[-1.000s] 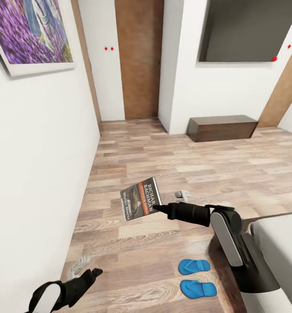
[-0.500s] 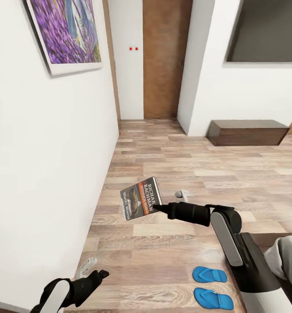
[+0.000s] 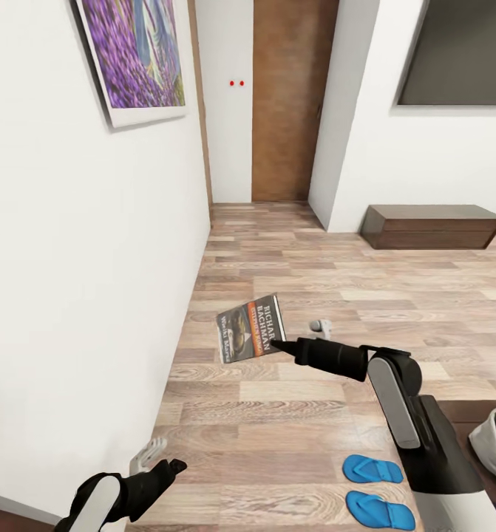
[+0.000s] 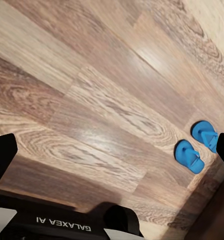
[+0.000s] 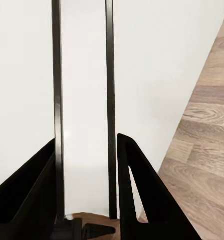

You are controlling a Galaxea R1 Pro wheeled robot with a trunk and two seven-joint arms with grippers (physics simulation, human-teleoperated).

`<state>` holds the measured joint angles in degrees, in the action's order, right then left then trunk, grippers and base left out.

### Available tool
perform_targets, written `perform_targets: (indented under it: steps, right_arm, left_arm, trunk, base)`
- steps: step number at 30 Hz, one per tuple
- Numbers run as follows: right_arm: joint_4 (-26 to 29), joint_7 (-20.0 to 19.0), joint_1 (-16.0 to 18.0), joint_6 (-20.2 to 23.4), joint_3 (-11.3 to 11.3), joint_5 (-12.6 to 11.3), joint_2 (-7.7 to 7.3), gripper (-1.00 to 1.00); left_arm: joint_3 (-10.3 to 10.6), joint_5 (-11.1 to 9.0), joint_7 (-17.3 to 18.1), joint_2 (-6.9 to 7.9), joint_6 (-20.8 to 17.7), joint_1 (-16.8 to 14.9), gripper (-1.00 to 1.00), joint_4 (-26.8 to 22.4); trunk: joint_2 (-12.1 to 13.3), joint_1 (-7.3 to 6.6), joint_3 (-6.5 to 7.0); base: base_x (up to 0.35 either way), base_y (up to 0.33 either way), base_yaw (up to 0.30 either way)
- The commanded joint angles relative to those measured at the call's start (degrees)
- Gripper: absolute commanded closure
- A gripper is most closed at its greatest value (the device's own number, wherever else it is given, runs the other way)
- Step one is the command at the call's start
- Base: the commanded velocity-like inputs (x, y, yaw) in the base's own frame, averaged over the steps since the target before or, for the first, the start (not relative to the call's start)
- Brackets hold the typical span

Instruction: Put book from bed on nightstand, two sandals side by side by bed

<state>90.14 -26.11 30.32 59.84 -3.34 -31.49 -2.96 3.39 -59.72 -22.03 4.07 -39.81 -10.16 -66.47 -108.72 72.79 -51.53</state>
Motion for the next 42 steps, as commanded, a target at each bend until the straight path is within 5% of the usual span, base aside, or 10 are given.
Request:
perform_targets:
  steps: [1,12,42]
  right_arm:
    - [-0.04,-0.53,0.03,0.16,1.25,0.32,0.01,1.00]
    - [0.26,-0.52,-0.07,0.16,3.50,0.30,-0.02,1.00]
    - [1.23,-0.58,-0.25,0.16,3.70,0.29,-0.11,1.00]
  left_arm:
    - [0.80,-0.57,-0.56,-0.09,0.00,-0.08,-1.00,-0.07]
    - [3.00,-0.41,-0.61,-0.37,0.07,-0.93,-1.00,0.74]
    - [3.35,-0.39,-0.56,-0.36,1.17,-1.14,-1.00,1.63]
  trunk:
    - [-0.02,-0.01,-0.05]
    - [-0.02,-0.01,-0.05]
    - [-0.02,-0.01,-0.05]
  base:
    - [0.000,0.020,0.003]
    - [0.022,0.012,0.001]
    - [0.252,0.048,0.000]
